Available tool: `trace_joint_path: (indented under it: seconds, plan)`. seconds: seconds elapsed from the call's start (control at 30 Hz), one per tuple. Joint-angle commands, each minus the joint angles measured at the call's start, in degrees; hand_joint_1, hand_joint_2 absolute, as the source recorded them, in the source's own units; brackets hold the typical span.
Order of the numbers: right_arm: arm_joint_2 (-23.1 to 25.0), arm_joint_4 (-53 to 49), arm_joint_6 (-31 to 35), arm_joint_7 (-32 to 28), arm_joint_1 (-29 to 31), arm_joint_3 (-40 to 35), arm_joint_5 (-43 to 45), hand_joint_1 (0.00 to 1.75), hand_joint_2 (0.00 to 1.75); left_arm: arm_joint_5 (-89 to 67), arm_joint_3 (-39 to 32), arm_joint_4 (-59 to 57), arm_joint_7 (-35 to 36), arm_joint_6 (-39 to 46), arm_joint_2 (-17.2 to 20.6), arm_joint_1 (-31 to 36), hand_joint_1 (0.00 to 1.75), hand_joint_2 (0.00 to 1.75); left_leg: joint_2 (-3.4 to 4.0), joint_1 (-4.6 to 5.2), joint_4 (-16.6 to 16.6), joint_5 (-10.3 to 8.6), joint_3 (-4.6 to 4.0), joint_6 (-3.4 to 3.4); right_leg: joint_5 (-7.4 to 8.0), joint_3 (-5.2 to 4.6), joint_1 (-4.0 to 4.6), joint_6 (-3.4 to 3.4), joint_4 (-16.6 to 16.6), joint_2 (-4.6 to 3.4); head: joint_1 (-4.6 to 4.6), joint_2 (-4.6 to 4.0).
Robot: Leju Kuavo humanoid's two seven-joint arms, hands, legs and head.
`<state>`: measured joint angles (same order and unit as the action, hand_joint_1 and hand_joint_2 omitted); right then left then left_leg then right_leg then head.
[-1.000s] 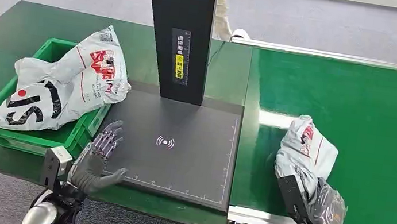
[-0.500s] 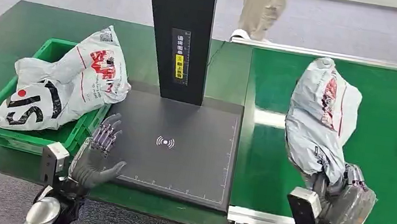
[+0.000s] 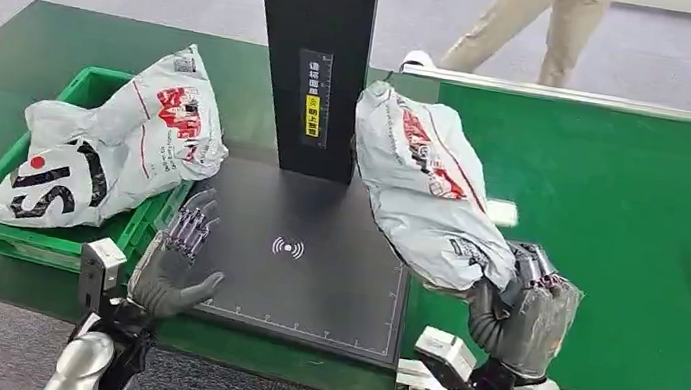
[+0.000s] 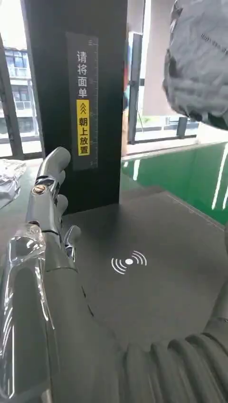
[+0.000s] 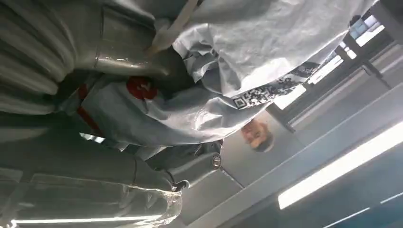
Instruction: Moved the parcel from conveyor to table for the left to box.
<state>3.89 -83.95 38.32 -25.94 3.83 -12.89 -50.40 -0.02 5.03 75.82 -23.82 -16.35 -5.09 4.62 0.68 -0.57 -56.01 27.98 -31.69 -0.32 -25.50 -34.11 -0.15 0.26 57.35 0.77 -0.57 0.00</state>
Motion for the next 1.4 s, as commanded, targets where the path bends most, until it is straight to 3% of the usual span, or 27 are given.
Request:
trace_joint_path:
  seconds: [0.03,0.13,0.23,0.47,0.87,1.13,1.3,1.33,1.37,1.4]
  plan:
    - [-1.80,11.84,-9.72,3.17,7.44,-15.63,-8.39,1.75,1.75,1.08,1.39,-4.28,-0.73,-0.67,1.97,2.09,0.00,1.75,0.22,-0.01,0.09,0.00,0.17,-0.01,0.07,0.08,0.00,-0.02,-0.07,-0.30,0.00,0.00]
    - [-3.12,14.91,-15.88,6.50,8.35,-19.36,-10.63,1.75,1.75,1.02,1.41,-5.67,-0.96,-0.98,2.17,3.13,0.00,1.75,0.18,-0.01,0.10,-0.01,0.18,-0.02,0.06,0.09,0.00,-0.02,-0.07,-0.24,0.00,0.00]
    - [-3.12,14.91,-15.88,6.50,8.35,-19.36,-10.63,1.75,1.75,1.02,1.41,-5.67,-0.96,-0.98,2.17,3.13,0.00,1.75,0.18,-0.01,0.10,-0.01,0.18,-0.02,0.06,0.09,0.00,-0.02,-0.07,-0.24,0.00,0.00]
    - [-3.54,24.13,-26.30,7.10,12.20,-23.48,-9.09,1.75,1.75,2.08,-1.16,-5.74,-1.33,2.36,2.46,3.59,0.00,1.75,0.06,-0.01,0.07,-0.03,0.11,0.00,0.03,0.07,0.02,0.01,-0.05,-0.12,-0.02,0.00]
    - [-3.49,24.56,-26.68,7.13,12.40,-23.65,-9.01,1.75,1.75,2.14,-1.16,-5.73,-1.32,2.40,2.52,3.59,0.00,1.75,-0.02,0.00,0.10,-0.05,0.17,0.00,0.03,0.11,0.00,0.00,-0.07,-0.08,0.00,0.00]
    - [-2.88,31.28,-31.09,10.22,15.21,-25.41,-8.53,1.75,1.75,2.83,-1.41,-4.96,-1.14,3.55,2.80,3.00,0.00,1.75,0.04,0.00,0.13,-0.05,0.23,0.01,0.04,0.15,0.00,0.01,-0.10,-0.15,0.00,0.00]
    - [-2.62,31.77,-36.74,4.23,14.73,-23.57,1.23,1.75,1.75,3.16,-1.04,-6.02,-1.07,3.83,2.97,3.59,0.00,1.75,-0.01,0.00,0.09,-0.04,0.16,0.00,0.03,0.11,0.01,0.00,-0.06,-0.07,0.00,0.00]
    - [-2.65,31.06,-36.80,3.25,14.38,-22.61,3.24,1.43,1.75,3.26,-0.98,-6.19,-1.10,3.85,2.97,3.57,0.00,1.75,-0.02,0.00,0.13,-0.06,0.21,0.00,0.04,0.15,0.00,0.01,-0.10,-0.09,0.00,0.00]
    - [-2.73,30.49,-37.64,2.29,14.17,-21.88,5.21,0.05,1.75,3.25,-0.88,-6.29,-1.05,3.90,3.00,3.49,0.00,1.75,-0.03,-0.01,0.13,-0.06,0.20,-0.01,0.03,0.14,0.01,0.00,-0.09,-0.07,0.00,0.00]
    - [-3.46,28.64,-37.95,1.89,13.79,-21.53,6.86,0.00,1.75,3.28,-0.66,-6.60,-1.06,4.08,3.12,3.51,0.00,1.75,-0.04,0.00,0.09,-0.04,0.17,-0.01,0.01,0.12,0.00,0.00,-0.05,-0.04,0.00,0.00]
